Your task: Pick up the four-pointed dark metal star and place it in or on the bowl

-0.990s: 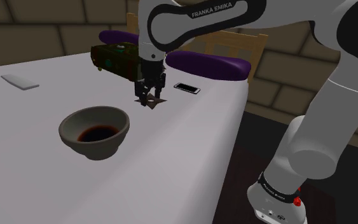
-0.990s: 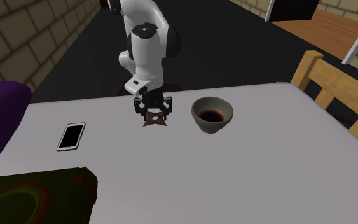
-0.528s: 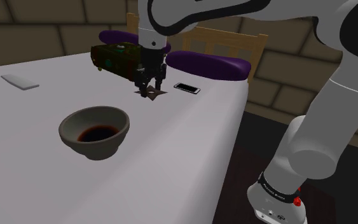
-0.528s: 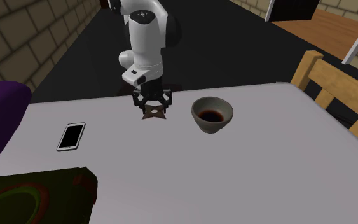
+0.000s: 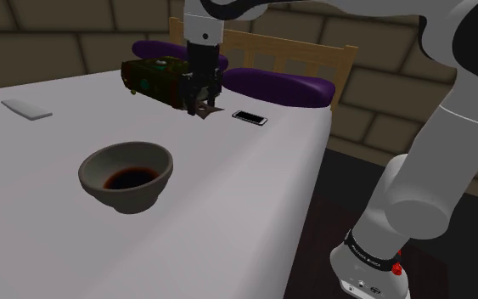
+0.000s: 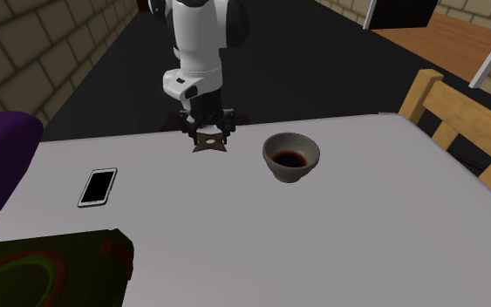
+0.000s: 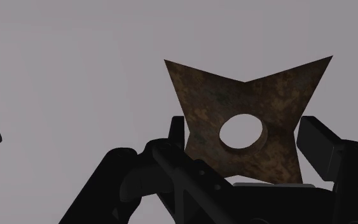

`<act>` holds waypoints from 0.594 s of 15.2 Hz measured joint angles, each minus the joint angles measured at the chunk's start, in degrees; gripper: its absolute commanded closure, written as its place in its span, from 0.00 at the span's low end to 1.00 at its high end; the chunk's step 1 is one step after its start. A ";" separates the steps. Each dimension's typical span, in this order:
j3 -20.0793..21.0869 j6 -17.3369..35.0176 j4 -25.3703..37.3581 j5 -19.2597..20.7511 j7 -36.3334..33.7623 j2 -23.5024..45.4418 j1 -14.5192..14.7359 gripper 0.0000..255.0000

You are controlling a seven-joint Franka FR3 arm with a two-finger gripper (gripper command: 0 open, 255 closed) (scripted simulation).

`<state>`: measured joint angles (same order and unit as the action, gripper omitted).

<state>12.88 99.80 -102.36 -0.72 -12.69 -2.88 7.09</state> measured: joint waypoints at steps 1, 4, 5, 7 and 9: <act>-0.01 -0.68 0.80 0.03 -0.01 0.13 -0.01 1.00; -0.05 -3.08 3.01 -0.02 0.04 -0.08 -0.04 1.00; -0.02 -3.61 3.63 0.01 -0.01 0.01 -0.02 1.00; 0.82 -3.69 4.42 0.15 -1.61 0.74 0.74 1.00; 2.32 -4.36 6.10 0.41 -4.47 1.78 2.11 1.00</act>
<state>15.20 95.44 -96.27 -0.31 -17.16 -1.10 9.20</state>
